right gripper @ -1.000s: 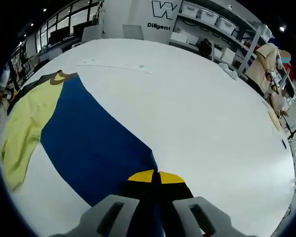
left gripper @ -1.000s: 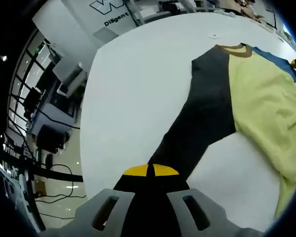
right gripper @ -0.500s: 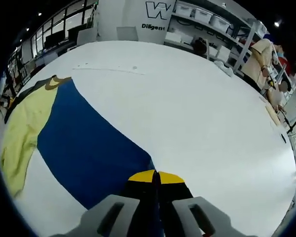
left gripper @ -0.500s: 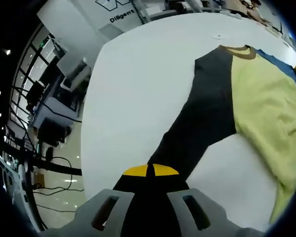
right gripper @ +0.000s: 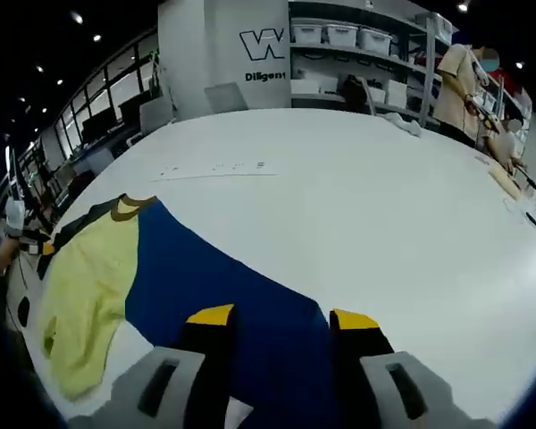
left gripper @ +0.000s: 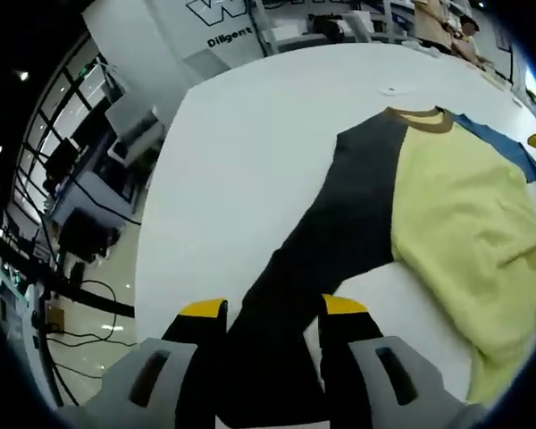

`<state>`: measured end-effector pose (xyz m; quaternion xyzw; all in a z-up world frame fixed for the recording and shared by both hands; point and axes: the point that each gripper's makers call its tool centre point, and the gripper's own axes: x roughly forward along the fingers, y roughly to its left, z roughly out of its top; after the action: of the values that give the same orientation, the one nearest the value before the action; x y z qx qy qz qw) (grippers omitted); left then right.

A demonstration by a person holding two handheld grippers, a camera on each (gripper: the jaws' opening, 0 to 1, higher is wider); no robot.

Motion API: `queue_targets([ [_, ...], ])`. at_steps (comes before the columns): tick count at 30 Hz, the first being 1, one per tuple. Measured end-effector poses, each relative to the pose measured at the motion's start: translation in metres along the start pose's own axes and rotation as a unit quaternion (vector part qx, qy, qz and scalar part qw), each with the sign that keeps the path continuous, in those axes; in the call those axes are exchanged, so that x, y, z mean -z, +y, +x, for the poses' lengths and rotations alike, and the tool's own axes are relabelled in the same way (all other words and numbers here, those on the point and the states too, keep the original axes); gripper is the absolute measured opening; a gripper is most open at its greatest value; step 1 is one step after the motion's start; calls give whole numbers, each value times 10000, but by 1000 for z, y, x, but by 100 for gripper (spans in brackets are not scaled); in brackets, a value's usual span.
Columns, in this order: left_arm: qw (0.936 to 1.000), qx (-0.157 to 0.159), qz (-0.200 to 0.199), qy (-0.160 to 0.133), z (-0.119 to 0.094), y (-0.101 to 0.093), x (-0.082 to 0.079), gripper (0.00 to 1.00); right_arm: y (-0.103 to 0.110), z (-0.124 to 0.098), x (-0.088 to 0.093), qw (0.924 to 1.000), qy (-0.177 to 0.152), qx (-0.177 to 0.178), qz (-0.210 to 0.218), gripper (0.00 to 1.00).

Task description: Fold the garment on the visible template until the final outline fits inside the template.

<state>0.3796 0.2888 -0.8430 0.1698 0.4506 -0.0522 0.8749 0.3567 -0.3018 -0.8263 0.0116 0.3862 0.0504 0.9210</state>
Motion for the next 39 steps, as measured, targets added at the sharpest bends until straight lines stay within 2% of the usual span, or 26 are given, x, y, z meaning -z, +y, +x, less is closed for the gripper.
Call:
queue_targets([
  [9, 9989, 280, -206, -315, -24, -25, -7, 71, 49, -16, 3, 9980, -4, -619, 121, 67],
  [14, 9979, 421, -112, -480, -34, -38, -10, 79, 68, -22, 7, 9965, -8, -833, 124, 75],
  [16, 9971, 502, -120, -551, -39, -43, -10, 81, 83, -28, 9, 9951, -36, -981, 129, 79],
  [18, 9958, 603, -159, -677, -46, -51, -10, 84, 96, -33, 13, 9939, -47, -1095, 106, 81],
  [21, 9955, 650, -100, -687, -53, -58, -5, 87, 113, -38, 20, 9921, -27, -1254, -23, 84],
  [25, 9928, 892, -169, -781, -63, -76, 2, 92, 139, -47, 31, 9888, -10, -1491, -112, 87],
  [32, 9887, 1170, -195, -915, -81, -98, 6, 97, 162, -59, 45, 9846, 53, -1722, -292, 90],
  [39, 9865, 1369, -216, -870, -92, -114, 16, 97, 185, -73, 58, 9805, 85, -1914, -440, 91],
])
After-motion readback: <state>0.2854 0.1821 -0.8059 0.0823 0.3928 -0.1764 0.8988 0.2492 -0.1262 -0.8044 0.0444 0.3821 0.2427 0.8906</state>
